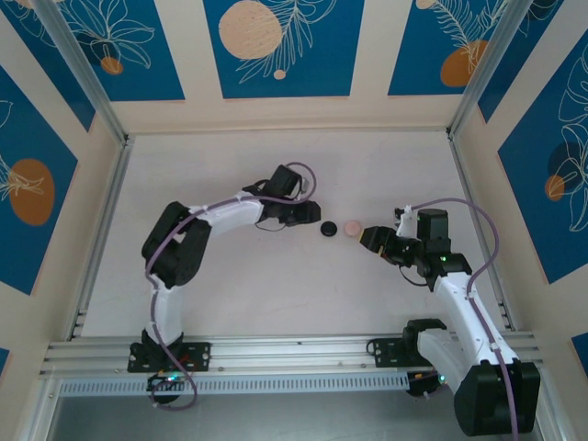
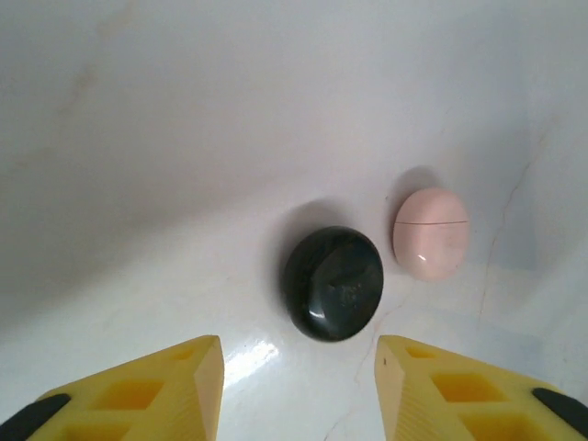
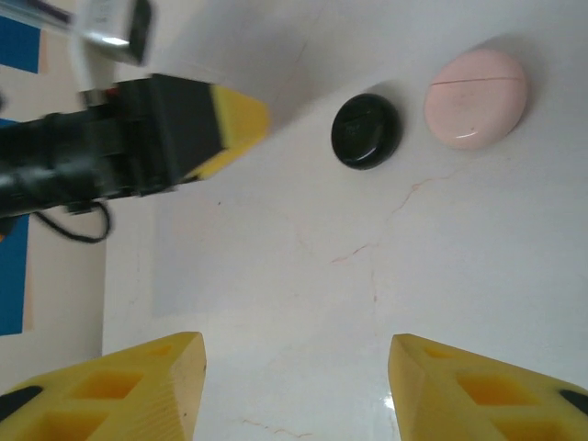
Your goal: Insert wireless bluetooth earbuds into charging case
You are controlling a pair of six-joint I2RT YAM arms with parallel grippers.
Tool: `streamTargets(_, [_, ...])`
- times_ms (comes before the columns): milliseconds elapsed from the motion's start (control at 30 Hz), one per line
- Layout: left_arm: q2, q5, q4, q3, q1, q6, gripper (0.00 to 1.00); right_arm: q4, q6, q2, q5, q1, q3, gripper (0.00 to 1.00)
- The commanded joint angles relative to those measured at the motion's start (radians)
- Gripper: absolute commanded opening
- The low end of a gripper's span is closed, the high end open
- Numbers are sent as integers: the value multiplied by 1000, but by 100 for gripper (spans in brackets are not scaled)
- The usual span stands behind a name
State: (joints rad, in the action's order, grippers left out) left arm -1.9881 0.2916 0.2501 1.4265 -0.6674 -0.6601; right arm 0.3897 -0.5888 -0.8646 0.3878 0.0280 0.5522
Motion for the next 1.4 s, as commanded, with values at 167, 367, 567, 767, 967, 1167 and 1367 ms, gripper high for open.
streamTargets(167, [371,-340,192,-158,65,220,61,-73,93,-24,-178,-24,16,91])
streamTargets(367, [727,-710,143,-429,117,345,95,-227,160,-103,-255,-79,-1,99])
streamTargets(567, [1028,-935,-85,-754,202,481,100,-465,242,-154,-295,-155,-66,99])
streamTargets(767, [1160,-1024,-439,-1043,270,649,100,-684,294,-224,-371,-182,-144,99])
streamTargets(967, [1098,-936,-910,-1273,330,721,100,-871,346,-306,-399,-184,-193,99])
streamTargets(1167, [759,-849,-1311,-1297,362,786,100,-980,404,-408,-330,-186,-179,99])
streamTargets(1367, [400,-808,-1636,-1228,367,867,100,-1040,418,-479,-270,-185,-149,99])
